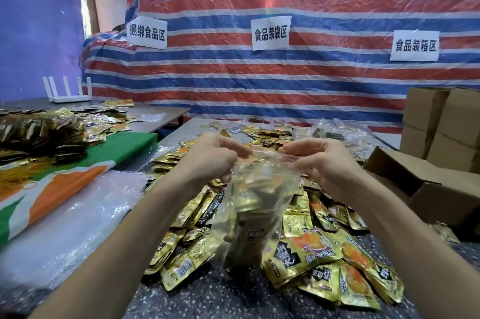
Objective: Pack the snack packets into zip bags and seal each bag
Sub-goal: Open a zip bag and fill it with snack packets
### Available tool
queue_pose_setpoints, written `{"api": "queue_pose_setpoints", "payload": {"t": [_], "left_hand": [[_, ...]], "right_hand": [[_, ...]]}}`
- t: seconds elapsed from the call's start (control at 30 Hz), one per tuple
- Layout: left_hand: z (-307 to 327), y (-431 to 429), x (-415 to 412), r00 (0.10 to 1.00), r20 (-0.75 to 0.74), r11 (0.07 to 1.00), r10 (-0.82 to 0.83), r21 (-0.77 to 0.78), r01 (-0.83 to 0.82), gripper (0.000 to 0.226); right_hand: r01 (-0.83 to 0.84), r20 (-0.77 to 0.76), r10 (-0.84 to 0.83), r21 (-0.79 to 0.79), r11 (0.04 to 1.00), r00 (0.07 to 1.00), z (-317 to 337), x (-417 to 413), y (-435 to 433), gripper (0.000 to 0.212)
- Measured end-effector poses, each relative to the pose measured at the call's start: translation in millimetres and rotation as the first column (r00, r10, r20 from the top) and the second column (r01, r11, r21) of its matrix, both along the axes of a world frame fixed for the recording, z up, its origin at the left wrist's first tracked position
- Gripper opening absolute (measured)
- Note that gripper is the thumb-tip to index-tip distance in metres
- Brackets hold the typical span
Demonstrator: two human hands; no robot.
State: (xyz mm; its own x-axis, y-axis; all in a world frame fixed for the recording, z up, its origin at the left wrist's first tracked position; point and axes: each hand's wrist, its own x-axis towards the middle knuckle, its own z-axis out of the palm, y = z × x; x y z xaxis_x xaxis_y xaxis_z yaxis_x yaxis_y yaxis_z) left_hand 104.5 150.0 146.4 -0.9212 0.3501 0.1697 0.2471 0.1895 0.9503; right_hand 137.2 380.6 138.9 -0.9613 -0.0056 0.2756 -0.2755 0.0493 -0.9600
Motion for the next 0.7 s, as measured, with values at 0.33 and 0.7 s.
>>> {"api": "queue_pose_setpoints", "payload": {"t": [0.33, 0.7], "left_hand": [[-13, -14, -8, 1.000, -0.007, 0.999, -0.030, -0.043, 0.030, 0.042], [-23, -15, -18, 1.000, 0.013, 0.999, -0.023, 0.031, 0.023, 0.035]], "right_hand": [[0.062, 0.053, -0.101, 0.497, 0.865, 0.993, -70, 14, 45, 0.021], [-0.046, 0.046, 0.033, 0.999, 0.023, 0.998, -123, 35, 26, 0.082]]}}
